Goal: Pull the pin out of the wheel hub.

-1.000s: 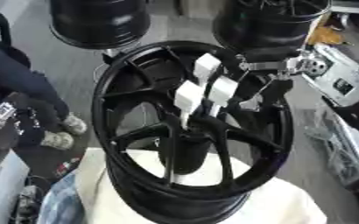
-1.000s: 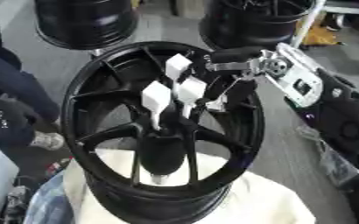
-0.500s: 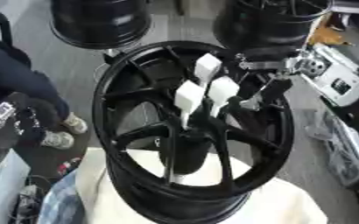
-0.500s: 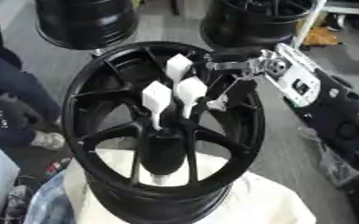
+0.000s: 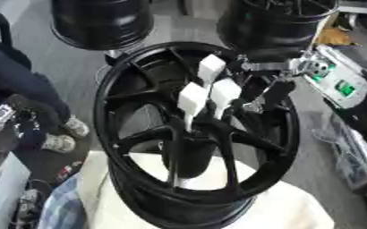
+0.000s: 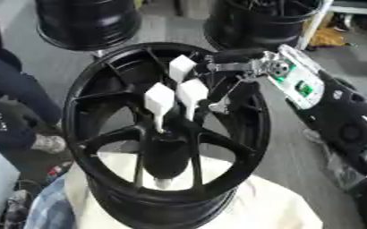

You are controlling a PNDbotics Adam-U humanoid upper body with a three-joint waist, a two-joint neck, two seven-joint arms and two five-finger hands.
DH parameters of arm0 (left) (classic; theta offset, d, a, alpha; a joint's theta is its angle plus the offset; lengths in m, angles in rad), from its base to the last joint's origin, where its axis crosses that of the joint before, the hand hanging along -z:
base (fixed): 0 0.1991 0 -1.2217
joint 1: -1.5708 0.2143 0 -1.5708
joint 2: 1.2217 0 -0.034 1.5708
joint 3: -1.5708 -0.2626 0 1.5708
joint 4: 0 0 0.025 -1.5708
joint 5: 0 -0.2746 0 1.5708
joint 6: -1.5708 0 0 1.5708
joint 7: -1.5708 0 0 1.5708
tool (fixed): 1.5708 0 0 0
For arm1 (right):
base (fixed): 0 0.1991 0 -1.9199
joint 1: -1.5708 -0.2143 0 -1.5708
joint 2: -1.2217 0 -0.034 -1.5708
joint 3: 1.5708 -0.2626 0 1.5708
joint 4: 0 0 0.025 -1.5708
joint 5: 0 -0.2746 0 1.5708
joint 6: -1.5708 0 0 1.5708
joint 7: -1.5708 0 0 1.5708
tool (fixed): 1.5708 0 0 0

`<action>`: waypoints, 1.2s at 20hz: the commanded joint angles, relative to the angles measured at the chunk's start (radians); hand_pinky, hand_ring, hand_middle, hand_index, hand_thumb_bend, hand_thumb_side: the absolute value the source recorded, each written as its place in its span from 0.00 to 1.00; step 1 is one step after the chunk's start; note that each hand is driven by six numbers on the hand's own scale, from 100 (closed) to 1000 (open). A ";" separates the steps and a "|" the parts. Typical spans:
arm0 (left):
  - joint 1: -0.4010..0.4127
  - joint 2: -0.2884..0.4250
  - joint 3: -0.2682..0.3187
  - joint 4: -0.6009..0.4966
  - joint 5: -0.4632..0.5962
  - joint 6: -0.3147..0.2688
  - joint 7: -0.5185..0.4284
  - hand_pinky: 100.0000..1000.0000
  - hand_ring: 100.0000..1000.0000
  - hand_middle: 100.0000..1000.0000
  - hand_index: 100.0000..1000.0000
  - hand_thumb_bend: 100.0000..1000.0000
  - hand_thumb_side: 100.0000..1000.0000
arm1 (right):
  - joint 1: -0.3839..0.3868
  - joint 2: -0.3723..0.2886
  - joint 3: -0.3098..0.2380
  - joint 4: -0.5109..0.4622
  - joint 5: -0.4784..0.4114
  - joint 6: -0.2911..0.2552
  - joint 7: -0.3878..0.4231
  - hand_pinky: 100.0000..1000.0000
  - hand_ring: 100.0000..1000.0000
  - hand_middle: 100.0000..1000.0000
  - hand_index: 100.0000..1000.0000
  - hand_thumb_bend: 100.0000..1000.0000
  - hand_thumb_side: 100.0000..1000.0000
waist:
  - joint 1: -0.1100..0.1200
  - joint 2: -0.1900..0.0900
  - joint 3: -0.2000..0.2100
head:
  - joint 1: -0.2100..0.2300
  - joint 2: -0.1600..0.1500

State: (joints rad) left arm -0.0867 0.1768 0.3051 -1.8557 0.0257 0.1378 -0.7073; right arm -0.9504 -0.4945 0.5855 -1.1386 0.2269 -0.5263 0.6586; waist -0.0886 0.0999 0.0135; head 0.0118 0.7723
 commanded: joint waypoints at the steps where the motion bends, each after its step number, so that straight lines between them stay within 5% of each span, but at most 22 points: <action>1: -0.012 0.015 -0.001 -0.015 0.001 0.000 -0.003 0.70 0.63 0.57 0.67 0.00 0.89 | -0.029 -0.009 -0.025 -0.021 -0.038 -0.231 0.248 0.55 0.46 0.36 0.41 0.00 0.21 | 0.006 -0.009 0.000 | -0.002 -0.002; 6: -0.011 0.014 -0.001 -0.015 0.000 0.001 -0.004 0.70 0.63 0.57 0.67 0.00 0.89 | -0.030 -0.015 -0.044 -0.041 -0.103 -0.191 0.248 0.55 0.46 0.31 0.31 0.00 0.18 | 0.006 -0.009 -0.001 | -0.001 -0.002; 16: -0.009 0.015 0.001 -0.014 0.000 0.001 -0.003 0.70 0.64 0.57 0.67 0.00 0.89 | -0.028 -0.058 -0.113 -0.098 -0.195 -0.115 0.248 0.55 0.45 0.30 0.29 0.00 0.14 | 0.007 -0.011 -0.005 | 0.002 -0.002; 24: -0.007 0.016 0.005 -0.014 0.000 0.000 0.002 0.70 0.64 0.57 0.67 0.00 0.89 | 0.006 -0.153 -0.288 -0.188 -0.279 -0.056 0.242 0.55 0.45 0.30 0.29 0.00 0.05 | 0.010 -0.012 -0.019 | 0.009 -0.002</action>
State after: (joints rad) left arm -0.0867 0.1767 0.3055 -1.8555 0.0254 0.1391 -0.7084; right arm -0.9286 -0.5971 0.3409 -1.2942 -0.0305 -0.4380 0.7469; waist -0.0842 0.1004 -0.0036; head 0.0175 0.7723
